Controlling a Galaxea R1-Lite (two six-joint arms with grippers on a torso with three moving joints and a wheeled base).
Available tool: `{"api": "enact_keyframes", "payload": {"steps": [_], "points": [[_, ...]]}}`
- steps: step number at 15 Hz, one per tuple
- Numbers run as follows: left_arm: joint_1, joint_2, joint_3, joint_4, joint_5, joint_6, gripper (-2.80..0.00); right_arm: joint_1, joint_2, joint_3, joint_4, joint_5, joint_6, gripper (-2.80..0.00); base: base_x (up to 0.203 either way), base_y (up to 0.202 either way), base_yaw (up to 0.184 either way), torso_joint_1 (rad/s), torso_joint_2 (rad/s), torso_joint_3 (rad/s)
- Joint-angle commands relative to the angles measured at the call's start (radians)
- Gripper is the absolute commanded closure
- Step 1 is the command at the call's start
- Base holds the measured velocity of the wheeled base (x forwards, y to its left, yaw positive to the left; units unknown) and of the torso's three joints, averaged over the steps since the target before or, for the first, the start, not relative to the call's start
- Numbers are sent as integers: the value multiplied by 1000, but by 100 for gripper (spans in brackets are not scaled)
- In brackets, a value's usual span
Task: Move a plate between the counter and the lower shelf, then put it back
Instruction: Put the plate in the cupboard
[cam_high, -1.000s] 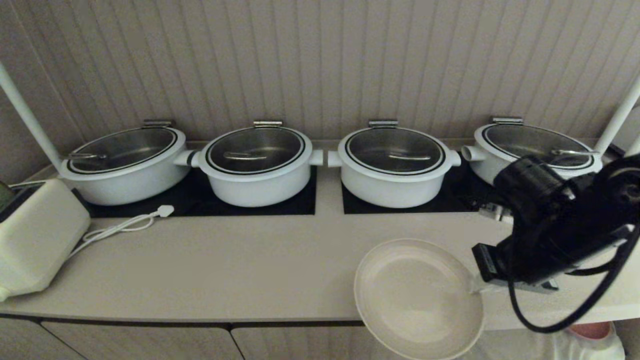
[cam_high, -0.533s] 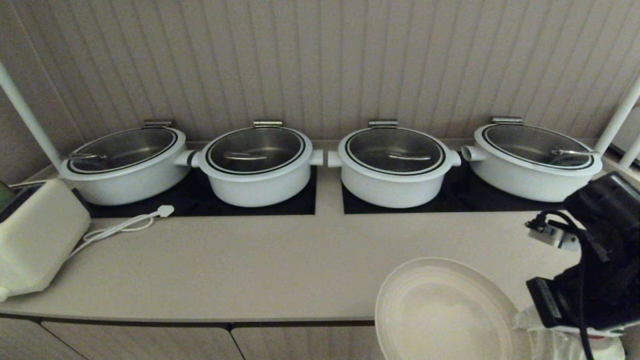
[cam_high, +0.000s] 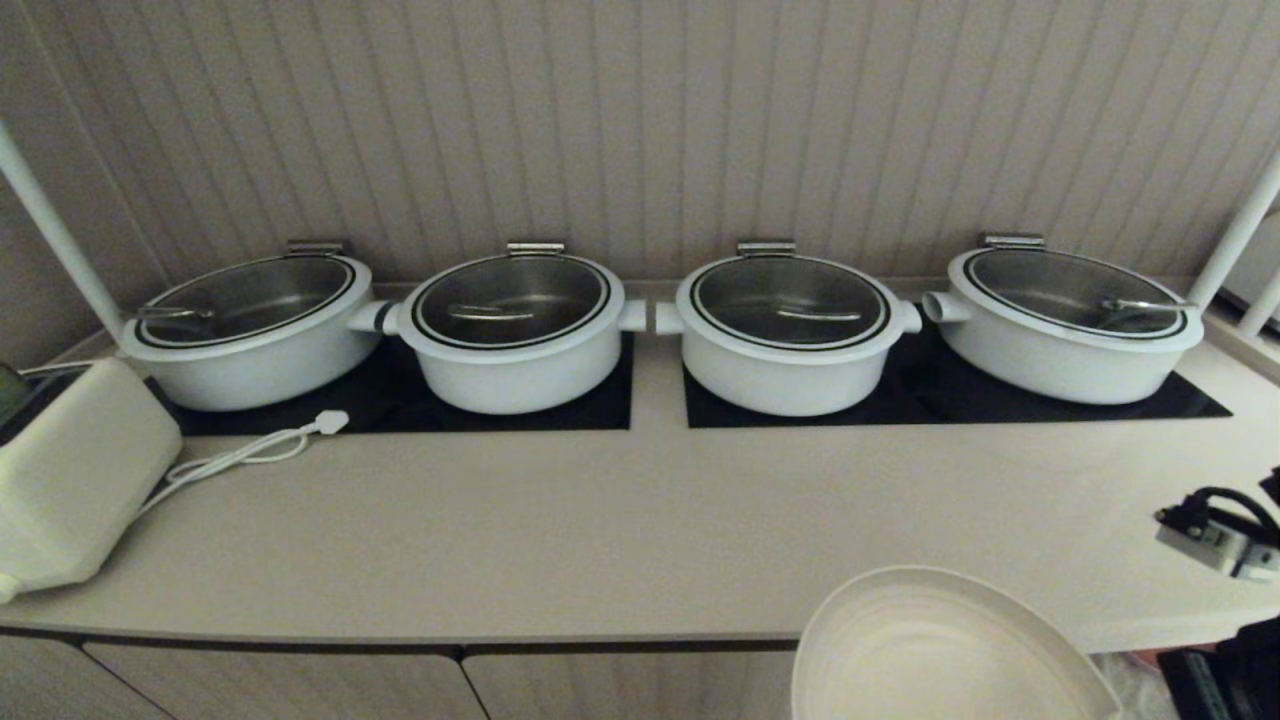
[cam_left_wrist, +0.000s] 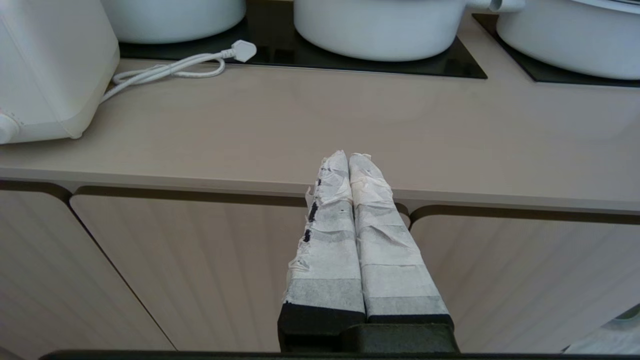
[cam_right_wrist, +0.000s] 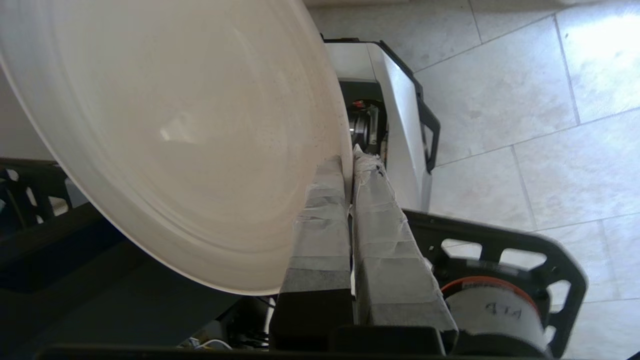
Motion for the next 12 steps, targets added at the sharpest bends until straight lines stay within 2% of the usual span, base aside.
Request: {"api": "enact_keyframes", "payload": {"steps": [1,6,12], "points": [[0,0,0,0,0,-1,0,-2,-48,30,1,1,6,0,0,0,0,0,0,0],[0,0,0,0,0,-1,0,-3,-103,100,-3,1,22,0,0,0,0,0,0,0],[0,0,0,0,0,-1,0,-3,-136,121,0,2,29,0,0,0,0,0,0,0]]}}
